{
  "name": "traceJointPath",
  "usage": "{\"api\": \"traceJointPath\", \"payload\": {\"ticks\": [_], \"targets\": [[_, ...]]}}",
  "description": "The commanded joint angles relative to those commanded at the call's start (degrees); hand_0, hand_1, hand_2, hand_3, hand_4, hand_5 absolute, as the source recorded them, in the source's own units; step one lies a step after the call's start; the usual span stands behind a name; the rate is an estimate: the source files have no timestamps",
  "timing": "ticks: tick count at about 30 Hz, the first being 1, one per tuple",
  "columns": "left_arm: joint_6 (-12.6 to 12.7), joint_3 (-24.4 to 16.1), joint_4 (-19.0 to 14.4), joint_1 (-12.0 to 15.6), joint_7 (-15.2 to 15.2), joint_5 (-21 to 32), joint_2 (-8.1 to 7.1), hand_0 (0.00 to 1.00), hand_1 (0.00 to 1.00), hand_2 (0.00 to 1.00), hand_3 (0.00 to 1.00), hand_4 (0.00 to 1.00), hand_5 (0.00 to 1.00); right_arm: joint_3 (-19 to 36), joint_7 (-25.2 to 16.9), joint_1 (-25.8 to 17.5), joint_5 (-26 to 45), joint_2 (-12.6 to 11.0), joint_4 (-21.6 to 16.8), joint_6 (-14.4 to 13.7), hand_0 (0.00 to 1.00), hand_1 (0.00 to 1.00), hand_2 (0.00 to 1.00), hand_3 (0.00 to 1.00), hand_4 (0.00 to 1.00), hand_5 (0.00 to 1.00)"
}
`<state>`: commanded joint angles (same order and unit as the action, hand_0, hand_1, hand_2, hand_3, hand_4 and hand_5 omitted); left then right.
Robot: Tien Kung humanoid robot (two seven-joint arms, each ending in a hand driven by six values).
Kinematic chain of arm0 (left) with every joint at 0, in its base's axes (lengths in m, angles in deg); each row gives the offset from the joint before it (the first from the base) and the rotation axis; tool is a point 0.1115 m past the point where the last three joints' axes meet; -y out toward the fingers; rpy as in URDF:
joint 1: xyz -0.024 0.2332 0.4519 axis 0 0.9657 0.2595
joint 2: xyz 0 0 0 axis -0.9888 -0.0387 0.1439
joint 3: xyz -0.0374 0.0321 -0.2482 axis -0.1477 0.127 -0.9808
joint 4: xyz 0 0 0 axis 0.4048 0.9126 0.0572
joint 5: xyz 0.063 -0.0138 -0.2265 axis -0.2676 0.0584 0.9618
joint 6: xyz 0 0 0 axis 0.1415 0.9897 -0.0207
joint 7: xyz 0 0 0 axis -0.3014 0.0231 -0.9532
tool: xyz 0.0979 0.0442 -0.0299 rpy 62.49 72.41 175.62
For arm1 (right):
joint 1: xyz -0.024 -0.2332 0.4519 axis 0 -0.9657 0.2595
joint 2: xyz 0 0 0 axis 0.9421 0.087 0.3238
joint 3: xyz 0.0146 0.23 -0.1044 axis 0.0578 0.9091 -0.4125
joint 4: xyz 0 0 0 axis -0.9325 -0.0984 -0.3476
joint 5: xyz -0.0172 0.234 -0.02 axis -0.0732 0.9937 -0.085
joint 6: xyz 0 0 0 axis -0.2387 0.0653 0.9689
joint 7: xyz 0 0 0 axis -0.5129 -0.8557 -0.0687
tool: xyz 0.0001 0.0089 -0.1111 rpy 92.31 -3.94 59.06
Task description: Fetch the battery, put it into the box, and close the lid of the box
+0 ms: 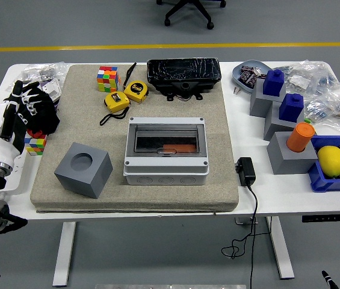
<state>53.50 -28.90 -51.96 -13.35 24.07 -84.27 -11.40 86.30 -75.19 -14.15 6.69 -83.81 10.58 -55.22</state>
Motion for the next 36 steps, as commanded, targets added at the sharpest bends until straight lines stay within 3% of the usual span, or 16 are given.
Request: {"api": "traceJointPath", "payload": {"ticks": [1, 6, 7, 12, 13, 18, 19, 24, 25, 30, 31, 36], "targets": [[-0.29, 0.07, 0.11, -0.02, -0.15, 0.51, 0.06, 0.998, 0.998, 0.998, 0.709, 0.998, 0.846, -0.1, -0.02, 0.06, 0.09, -0.01, 0.0, 0.02, 0.849, 0.74, 0.72, 0.761, 0.998, 0.998], [0.03, 0.47, 0.21, 0.07, -0.62, 2.4, 0.31, 0.998, 0.998, 0.998, 0.709, 0.998, 0.846, -0.22, -0.05, 0.15, 0.3, 0.05, 0.0, 0.04, 0.849, 0.74, 0.72, 0.761, 0.998, 0.998], [0.26, 0.53, 0.21, 0.09, -0.78, 3.07, 0.34, 0.998, 0.998, 0.998, 0.998, 0.998, 0.9, -0.19, -0.04, 0.15, 0.27, 0.07, 0.0, 0.03, 0.849, 0.74, 0.72, 0.761, 0.998, 0.998], [1.23, 0.73, 0.17, 0.04, -1.06, 7.03, 0.39, 0.998, 0.998, 0.998, 0.998, 0.998, 0.9, -0.21, -0.04, 0.13, 0.3, -0.02, 0.0, 0.02, 0.849, 0.74, 0.72, 0.761, 0.998, 0.998], [1.74, 0.78, 0.16, 0.05, -1.41, 7.89, 0.4, 0.936, 0.703, 0.994, 0.998, 0.998, 0.924, -0.22, -0.05, 0.13, 0.3, -0.03, 0.0, 0.02, 0.849, 0.74, 0.72, 0.761, 0.998, 0.998], [2.91, 0.81, -0.09, 0.09, -2.36, 10.2, 0.54, 0.936, 0.703, 0.994, 0.998, 0.998, 0.924, -0.18, 0.0, 0.2, 0.22, 0.02, 0.0, -0.03, 0.849, 0.74, 0.72, 0.761, 0.998, 0.998], [2.92, 0.87, -0.16, 0.04, -2.33, 10.6, 0.57, 0.724, 0.354, 0.409, 0.862, 0.998, 0.878, -0.25, 0.01, 0.25, 0.19, 0.04, 0.0, -0.03, 0.849, 0.74, 0.72, 0.761, 0.998, 0.998], [3.12, 0.78, -0.35, -0.06, -2.71, 11.42, 0.7, 0.724, 0.354, 0.409, 0.862, 0.998, 0.878, -0.47, 0.0, 0.44, 0.31, 0.01, 0.0, 0.0, 0.849, 0.74, 0.72, 0.761, 0.998, 0.998], [3.13, 0.8, -0.37, -0.07, -2.69, 10.87, 0.65, 0.697, 0.3, 0.186, 0.608, 0.998, 0.852, -0.47, 0.0, 0.48, 0.3, -0.03, 0.0, 0.01, 0.849, 0.74, 0.72, 0.761, 0.998, 0.998], [2.94, 0.51, -0.35, 0.01, -2.59, 9.27, 0.67, 0.697, 0.3, 0.186, 0.608, 0.998, 0.852, -0.53, 0.02, 0.48, 0.19, -0.14, 0.0, 0.03, 0.849, 0.74, 0.72, 0.761, 0.998, 0.998], [2.99, 0.54, -0.37, 0.08, -2.56, 8.71, 0.63, 0.98, 0.583, 0.314, 0.502, 0.998, 0.784, -0.56, 0.02, 0.45, 0.16, -0.15, 0.0, 0.05, 0.849, 0.74, 0.72, 0.761, 0.998, 0.998], [2.27, 0.52, -0.27, 0.25, -2.39, 7.64, 0.57, 0.98, 0.583, 0.314, 0.502, 0.998, 0.784, -0.68, 0.04, 0.5, 0.04, -0.16, 0.0, 0.11, 0.849, 0.74, 0.72, 0.761, 0.998, 0.998]]}}
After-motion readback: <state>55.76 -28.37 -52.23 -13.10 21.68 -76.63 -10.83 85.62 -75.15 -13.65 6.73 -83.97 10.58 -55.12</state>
